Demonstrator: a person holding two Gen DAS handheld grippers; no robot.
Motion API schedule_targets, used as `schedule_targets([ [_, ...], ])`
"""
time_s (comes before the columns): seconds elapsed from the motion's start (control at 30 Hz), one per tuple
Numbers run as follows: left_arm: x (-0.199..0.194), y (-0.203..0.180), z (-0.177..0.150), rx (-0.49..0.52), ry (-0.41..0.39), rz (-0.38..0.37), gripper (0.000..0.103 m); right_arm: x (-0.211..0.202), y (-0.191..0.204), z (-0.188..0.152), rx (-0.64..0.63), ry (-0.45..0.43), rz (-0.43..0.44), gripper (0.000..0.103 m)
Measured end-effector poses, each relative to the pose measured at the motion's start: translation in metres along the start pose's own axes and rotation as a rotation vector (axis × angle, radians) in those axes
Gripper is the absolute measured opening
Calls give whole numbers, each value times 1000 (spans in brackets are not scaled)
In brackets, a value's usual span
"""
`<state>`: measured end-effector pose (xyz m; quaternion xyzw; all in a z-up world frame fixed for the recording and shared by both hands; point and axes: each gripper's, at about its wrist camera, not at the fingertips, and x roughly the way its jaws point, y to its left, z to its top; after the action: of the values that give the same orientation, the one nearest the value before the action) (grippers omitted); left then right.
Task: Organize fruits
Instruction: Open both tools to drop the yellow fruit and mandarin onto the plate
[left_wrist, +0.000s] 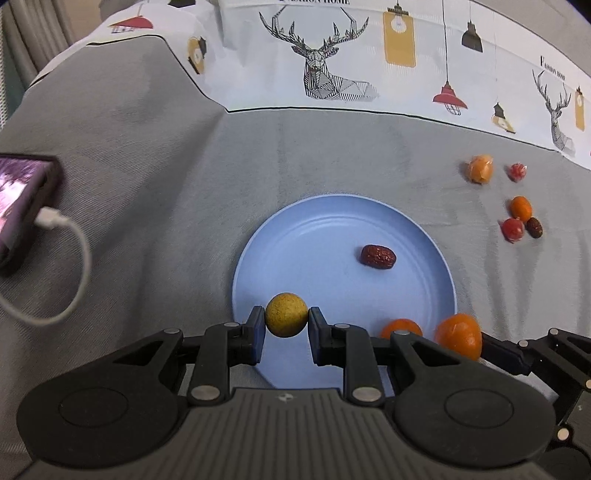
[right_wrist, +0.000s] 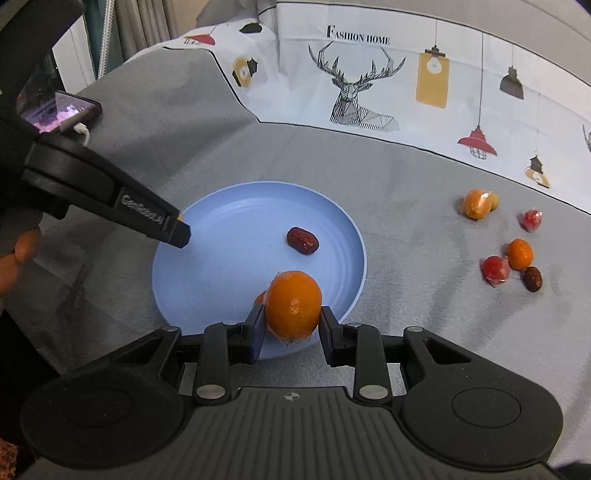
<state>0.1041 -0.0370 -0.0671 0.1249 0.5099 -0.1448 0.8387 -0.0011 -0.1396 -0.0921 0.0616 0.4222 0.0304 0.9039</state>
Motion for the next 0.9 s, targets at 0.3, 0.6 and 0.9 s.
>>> schedule_targets([
  [0.3,20,0,9,42,16,30,55,21,-2,14,-8,26,27,36],
  [0.6,-18,-6,-3,92,-66,10,103,-15,-2,12,-15,-2,0,93],
  [0.9,-65,-4,-51,50,-39,-15,103,-74,16,-28,-9,1,-13,98],
])
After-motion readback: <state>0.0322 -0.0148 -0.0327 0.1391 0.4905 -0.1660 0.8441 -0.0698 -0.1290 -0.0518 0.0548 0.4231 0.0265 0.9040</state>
